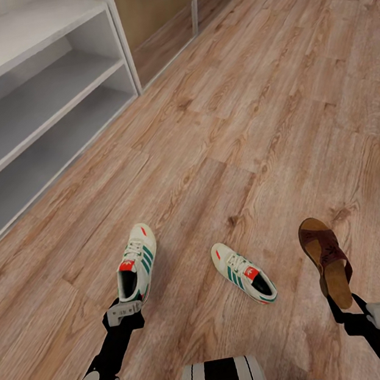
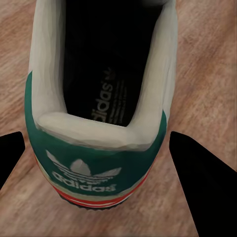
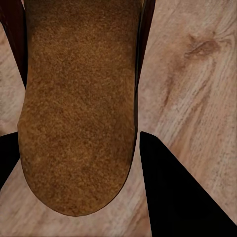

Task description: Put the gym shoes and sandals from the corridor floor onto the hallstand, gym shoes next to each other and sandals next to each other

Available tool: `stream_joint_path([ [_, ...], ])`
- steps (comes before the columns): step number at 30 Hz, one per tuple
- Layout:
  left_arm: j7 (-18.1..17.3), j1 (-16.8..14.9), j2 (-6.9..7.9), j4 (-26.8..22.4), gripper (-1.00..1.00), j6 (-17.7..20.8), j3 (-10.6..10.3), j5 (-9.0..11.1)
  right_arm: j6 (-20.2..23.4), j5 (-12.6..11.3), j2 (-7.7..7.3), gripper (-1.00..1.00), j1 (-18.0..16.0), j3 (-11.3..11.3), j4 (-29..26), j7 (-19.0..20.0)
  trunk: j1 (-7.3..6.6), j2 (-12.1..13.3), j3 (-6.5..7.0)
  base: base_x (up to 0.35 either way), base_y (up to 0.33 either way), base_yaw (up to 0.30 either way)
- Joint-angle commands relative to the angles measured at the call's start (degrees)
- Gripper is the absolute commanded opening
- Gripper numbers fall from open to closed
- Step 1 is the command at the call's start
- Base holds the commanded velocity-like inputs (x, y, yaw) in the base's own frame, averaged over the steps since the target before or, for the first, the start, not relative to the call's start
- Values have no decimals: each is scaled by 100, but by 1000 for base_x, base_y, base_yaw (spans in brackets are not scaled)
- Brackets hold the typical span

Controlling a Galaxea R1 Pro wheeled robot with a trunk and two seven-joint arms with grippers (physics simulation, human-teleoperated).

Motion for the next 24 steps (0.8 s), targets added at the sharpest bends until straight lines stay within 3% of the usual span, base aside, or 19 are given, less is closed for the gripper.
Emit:
stream_joint_path([
  [1,2,2,-2,6,-100,-3,-2,-2,2,-19,1,-100,0,2,2,0,0,0,9,0,0,0],
  [12,-10,4,-37,34,-100,-12,-9,-8,-1,-12,4,-100,0,12,14,-3,0,0,108,-11,0,0],
  [24,-10,4,-49,70,-100,-14,-9,-2,-5,-8,6,-100,0,16,23,-7,0,0,212,-156,0,0],
])
